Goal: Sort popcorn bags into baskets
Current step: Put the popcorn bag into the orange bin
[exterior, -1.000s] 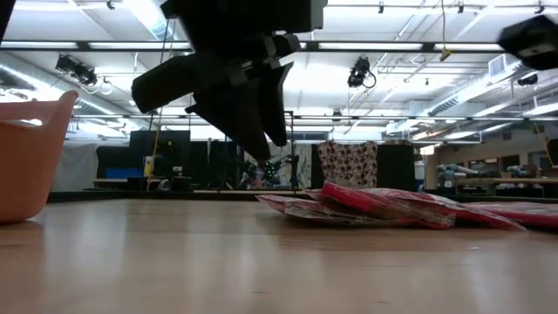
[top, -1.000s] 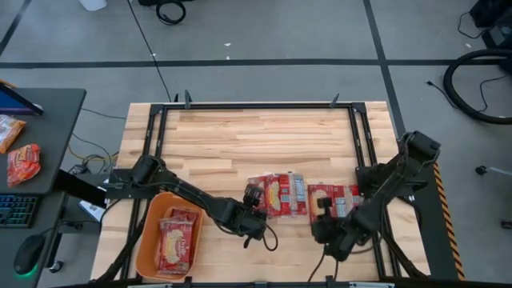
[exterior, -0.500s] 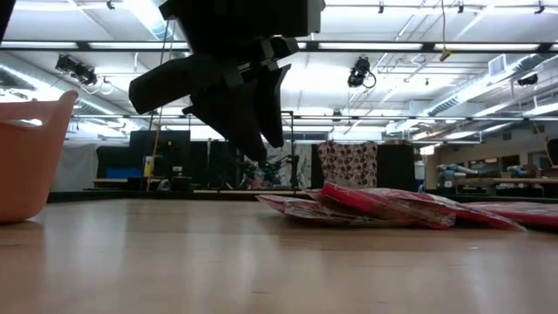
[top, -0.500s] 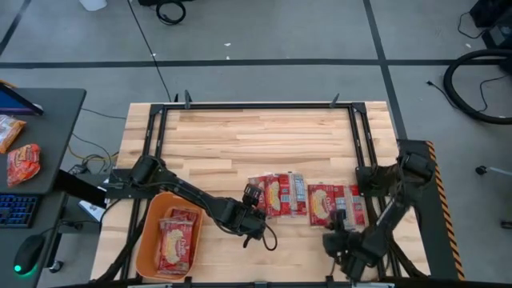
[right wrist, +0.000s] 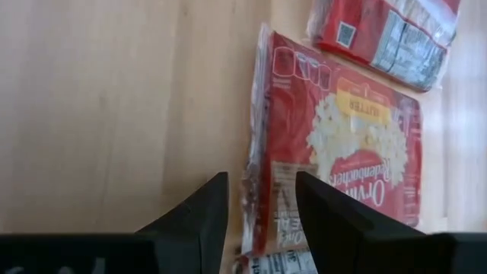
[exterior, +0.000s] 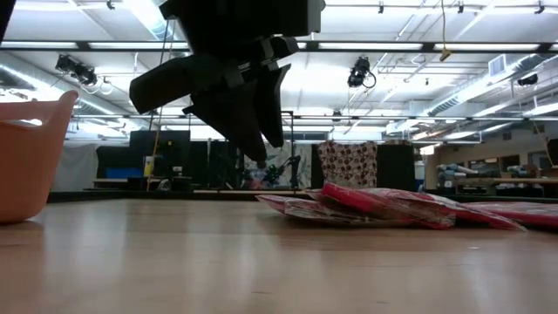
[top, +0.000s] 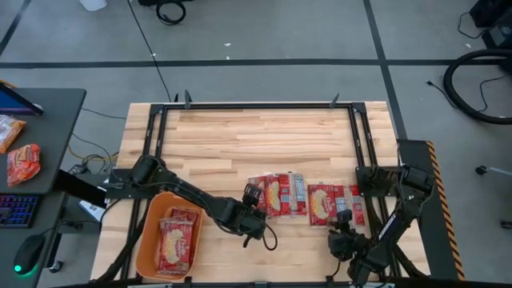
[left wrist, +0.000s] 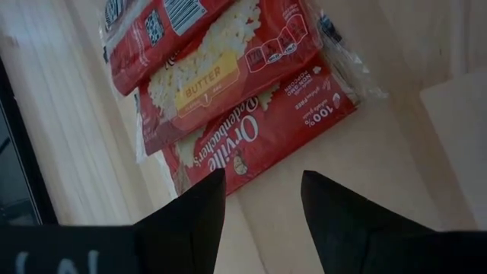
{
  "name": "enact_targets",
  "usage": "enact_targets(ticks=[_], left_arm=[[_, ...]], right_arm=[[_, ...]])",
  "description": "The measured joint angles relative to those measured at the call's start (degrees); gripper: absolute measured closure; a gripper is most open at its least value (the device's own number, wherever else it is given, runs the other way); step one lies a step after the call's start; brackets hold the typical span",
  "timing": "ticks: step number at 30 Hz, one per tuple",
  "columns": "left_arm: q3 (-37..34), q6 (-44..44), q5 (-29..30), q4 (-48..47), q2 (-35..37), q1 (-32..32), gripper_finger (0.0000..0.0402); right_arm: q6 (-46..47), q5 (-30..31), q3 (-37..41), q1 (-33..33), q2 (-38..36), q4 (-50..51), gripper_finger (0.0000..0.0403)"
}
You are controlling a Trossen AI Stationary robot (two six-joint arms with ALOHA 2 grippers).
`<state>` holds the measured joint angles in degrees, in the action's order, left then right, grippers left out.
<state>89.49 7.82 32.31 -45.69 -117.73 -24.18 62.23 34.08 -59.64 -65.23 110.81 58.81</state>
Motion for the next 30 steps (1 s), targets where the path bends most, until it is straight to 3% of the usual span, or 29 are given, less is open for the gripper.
enact_targets(ticks=[16,20,26,30], left_arm=[[0.00,-1.59,-0.01,0.00,0.02,0.00,0.0225],[0.00,-2.44,-0.01,0.03,0.02,0.00,0.0225],[0.00,-2.43,-0.01,1.50,0.02,0.00,0.0225],[0.00,-2.43,-0.04,3.62,0.04,0.00,0.0225]], right_arm=[[-0.87,4.86,0.02,0.93,3.58,3.49,0.0253],[-1.58,4.05,0.02,2.24,3.56,3.83,0.0289],[-3.72,2.35,0.02,3.53,3.55,2.71,0.0383],[-3.24,2.47,0.02,3.54,3.42,2.60,0.0391]])
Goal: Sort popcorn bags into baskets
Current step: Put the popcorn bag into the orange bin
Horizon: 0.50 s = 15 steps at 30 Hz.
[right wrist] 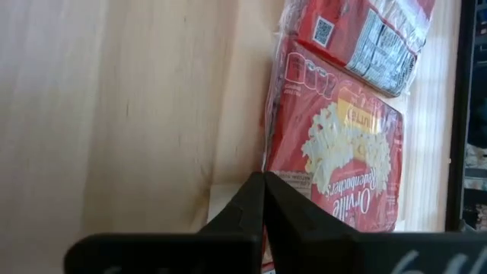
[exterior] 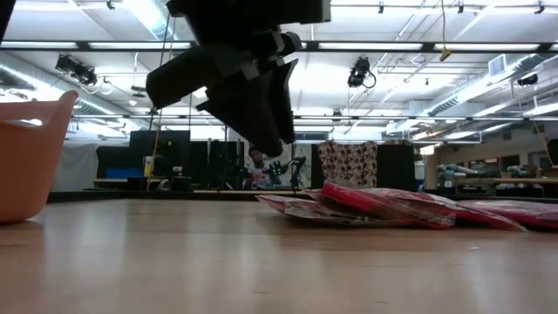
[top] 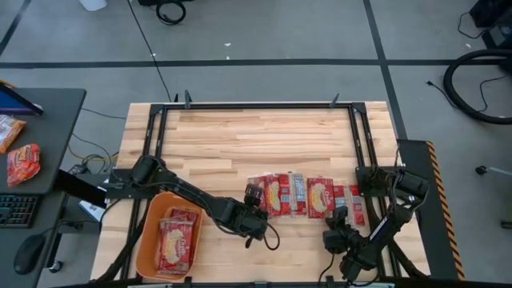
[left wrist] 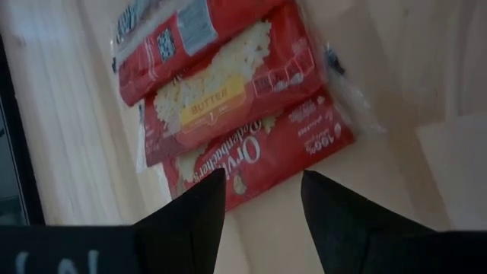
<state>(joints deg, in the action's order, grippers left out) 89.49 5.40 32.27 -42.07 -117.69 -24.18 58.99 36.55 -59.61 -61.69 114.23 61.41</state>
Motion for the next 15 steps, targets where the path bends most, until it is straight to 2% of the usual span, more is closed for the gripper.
enact_targets(ticks=[3,8,15], left_arm=[[0.00,0.01,-0.02,3.65,-0.02,0.02,0.0225],[0.04,3.09,-1.22,16.83,-1.48,0.64,0.0222],[0.00,7.28,-7.09,33.44,-4.86,2.12,0.0173]], right_arm=[[0.54,-0.16,-0.49,0.07,-1.14,0.61,0.0395],[0.44,1.53,-2.52,0.72,-6.38,2.30,0.0397],[-0.36,1.92,-2.73,2.49,-14.74,-0.32,0.0400]])
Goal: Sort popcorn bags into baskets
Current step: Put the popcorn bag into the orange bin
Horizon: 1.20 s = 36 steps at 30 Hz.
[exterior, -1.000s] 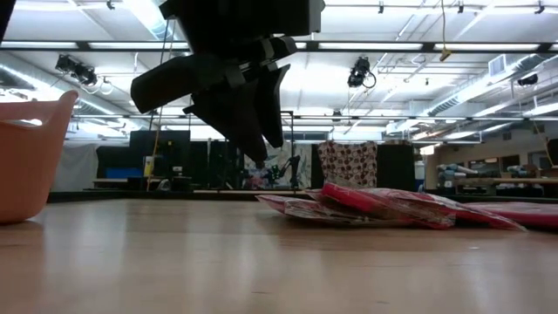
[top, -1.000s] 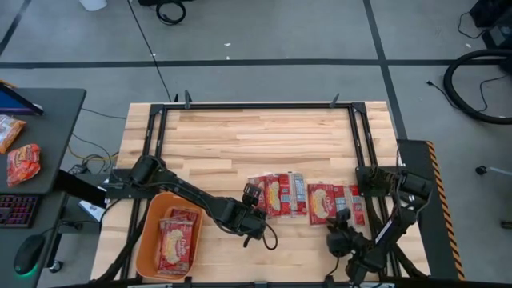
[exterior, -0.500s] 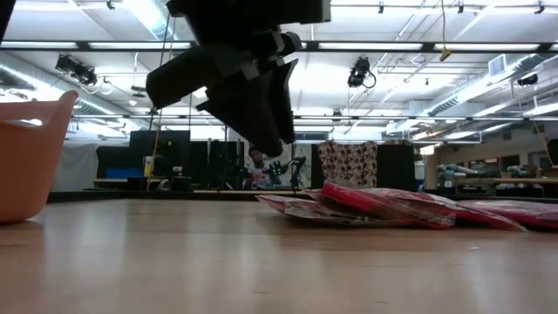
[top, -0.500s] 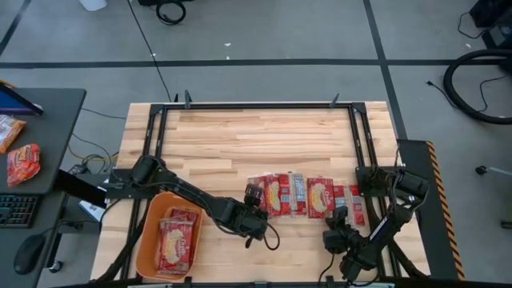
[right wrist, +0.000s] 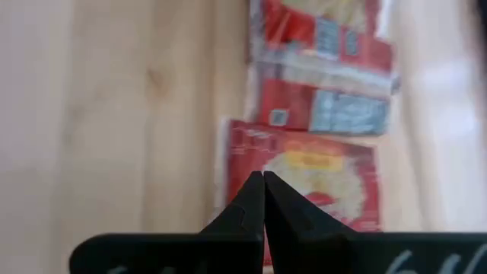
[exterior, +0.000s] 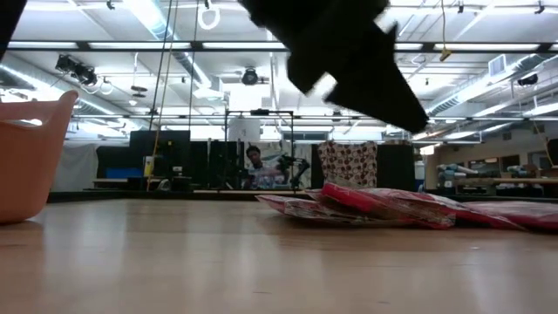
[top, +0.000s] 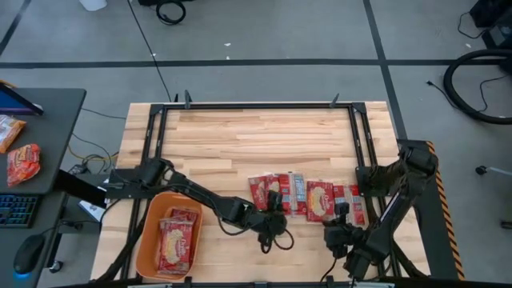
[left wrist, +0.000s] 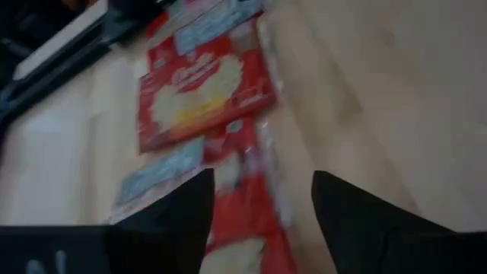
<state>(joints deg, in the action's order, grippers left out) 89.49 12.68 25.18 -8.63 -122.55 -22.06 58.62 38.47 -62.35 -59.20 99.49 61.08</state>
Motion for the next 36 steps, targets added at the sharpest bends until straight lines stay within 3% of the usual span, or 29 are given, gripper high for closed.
enact_targets(ticks=[5,13,22,27,36], left_arm=[[0.00,-0.01,-2.13,0.61,-1.99,0.82,0.0143],[0.00,-1.98,-2.17,-2.10,-2.33,0.89,0.0147],[0.00,-1.93,-2.16,-2.69,-2.33,0.81,0.0147],[0.00,-3.08,-2.15,-2.79,-2.33,1.52,0.0147],[0.00,-4.63,-2.15,-2.68,-2.33,2.79,0.0147]], right_arm=[[-2.94,-4.27,0.36,1.00,-1.16,-3.65,0.0385],[-2.68,-9.15,3.81,0.00,2.42,-2.26,0.0288],[-1.20,-7.28,6.31,-3.03,1.94,8.15,0.0195],[-5.83,-4.97,12.14,-3.67,1.93,4.61,0.0181],[-10.72,-1.49,18.01,-2.65,1.93,-1.06,0.0194]])
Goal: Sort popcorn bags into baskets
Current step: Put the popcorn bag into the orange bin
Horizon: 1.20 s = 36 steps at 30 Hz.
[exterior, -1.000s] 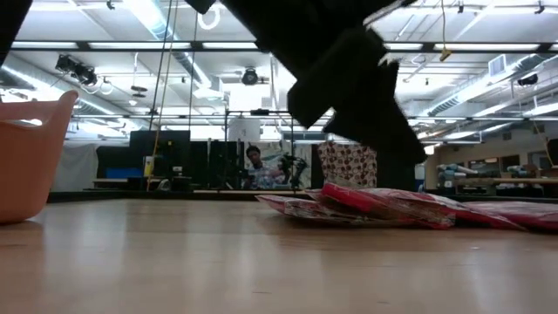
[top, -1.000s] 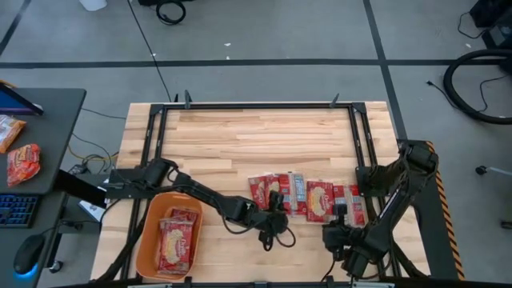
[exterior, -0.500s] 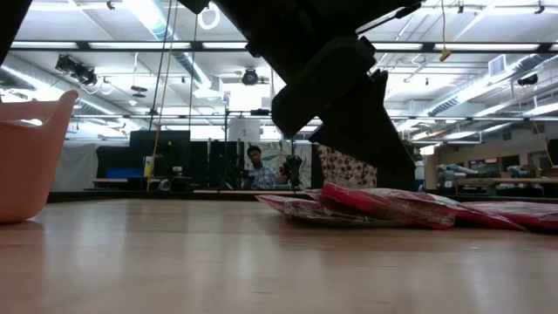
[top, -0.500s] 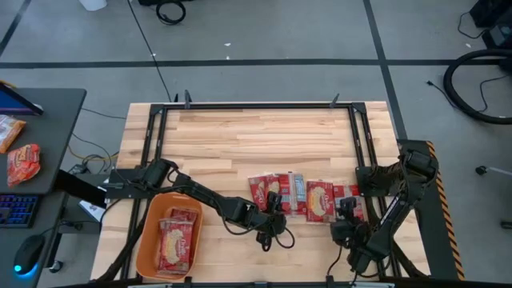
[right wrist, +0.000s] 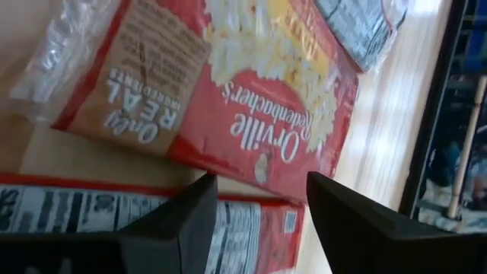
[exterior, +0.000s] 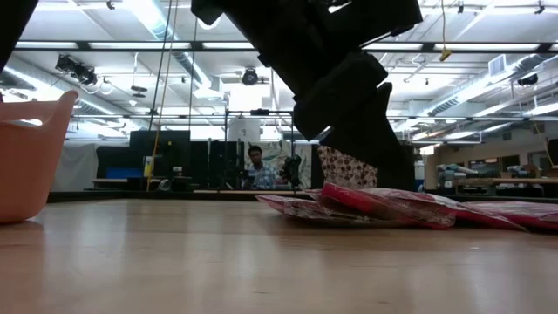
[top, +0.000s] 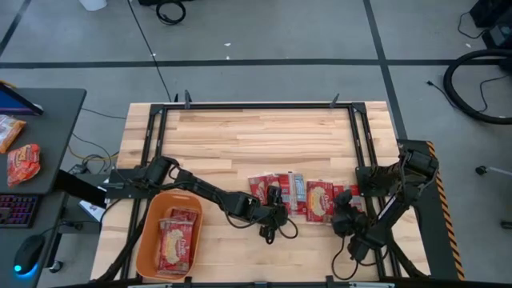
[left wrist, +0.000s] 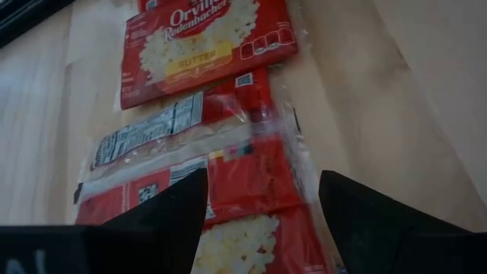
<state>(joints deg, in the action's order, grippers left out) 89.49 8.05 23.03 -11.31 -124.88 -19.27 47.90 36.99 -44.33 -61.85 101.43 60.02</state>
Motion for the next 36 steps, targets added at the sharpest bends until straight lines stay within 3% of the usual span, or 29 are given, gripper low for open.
enact_targets(ticks=[6,11,15,23,31,36], left_arm=[[0.00,0.09,0.00,0.20,0.00,0.18,0.0147],[0.00,0.09,0.00,-0.10,0.00,0.22,0.0147],[0.00,0.12,-0.01,-0.06,0.00,0.18,0.0147],[0.00,0.13,0.00,-0.06,0.02,0.16,0.0147],[0.00,0.13,0.00,-0.13,0.02,0.03,0.0147],[0.00,0.13,0.00,-0.15,0.02,-0.14,0.0147]], right_arm=[[-8.60,3.66,3.48,1.12,-0.23,-8.60,0.0195],[-6.14,11.24,2.80,1.38,0.04,-11.38,0.0205],[-7.93,13.90,3.27,2.17,0.20,-14.17,0.0218],[-21.45,8.96,3.65,5.46,0.06,-21.01,0.0247],[-27.25,6.34,2.99,8.01,0.20,-21.87,0.0259],[-30.03,5.16,3.36,9.39,0.15,-23.41,0.0303]])
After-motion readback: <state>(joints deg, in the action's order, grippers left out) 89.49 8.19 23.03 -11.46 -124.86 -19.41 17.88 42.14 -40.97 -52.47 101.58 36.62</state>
